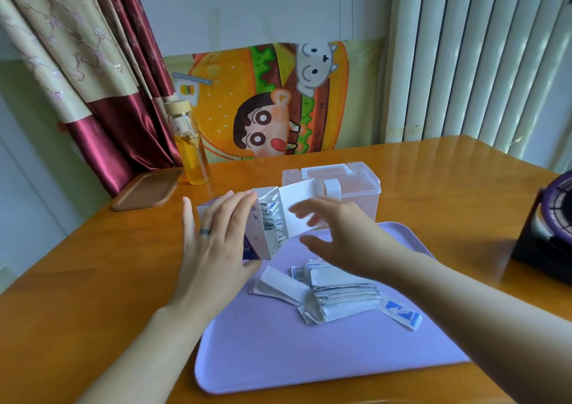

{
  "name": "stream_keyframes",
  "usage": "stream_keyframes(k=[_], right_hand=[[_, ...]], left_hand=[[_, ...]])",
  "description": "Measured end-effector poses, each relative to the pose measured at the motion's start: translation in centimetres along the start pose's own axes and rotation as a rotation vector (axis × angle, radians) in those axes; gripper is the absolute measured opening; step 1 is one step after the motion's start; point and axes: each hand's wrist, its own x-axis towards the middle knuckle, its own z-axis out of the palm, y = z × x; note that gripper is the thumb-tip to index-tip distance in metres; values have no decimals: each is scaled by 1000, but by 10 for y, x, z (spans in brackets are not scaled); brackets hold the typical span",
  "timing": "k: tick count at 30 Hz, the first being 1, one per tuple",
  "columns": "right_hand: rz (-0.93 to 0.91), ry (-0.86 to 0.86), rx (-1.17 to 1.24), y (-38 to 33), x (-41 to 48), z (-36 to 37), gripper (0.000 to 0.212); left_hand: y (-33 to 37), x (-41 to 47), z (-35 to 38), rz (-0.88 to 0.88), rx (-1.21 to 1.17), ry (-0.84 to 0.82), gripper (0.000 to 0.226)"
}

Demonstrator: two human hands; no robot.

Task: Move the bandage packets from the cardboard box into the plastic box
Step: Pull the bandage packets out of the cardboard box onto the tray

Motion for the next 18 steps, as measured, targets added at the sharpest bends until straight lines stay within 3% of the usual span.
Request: stream_keyframes(k=[4,10,18], right_hand=[[-126,160,-56,-5,8,9,47],[-185,365,-241,-6,14,8,30],[-114,480,-371,-1,22,8,23]], left_hand=[[6,7,-1,31,-55,77,97],[12,17,-4,113,-41,181,89],[19,27,-4,221,47,264,82]])
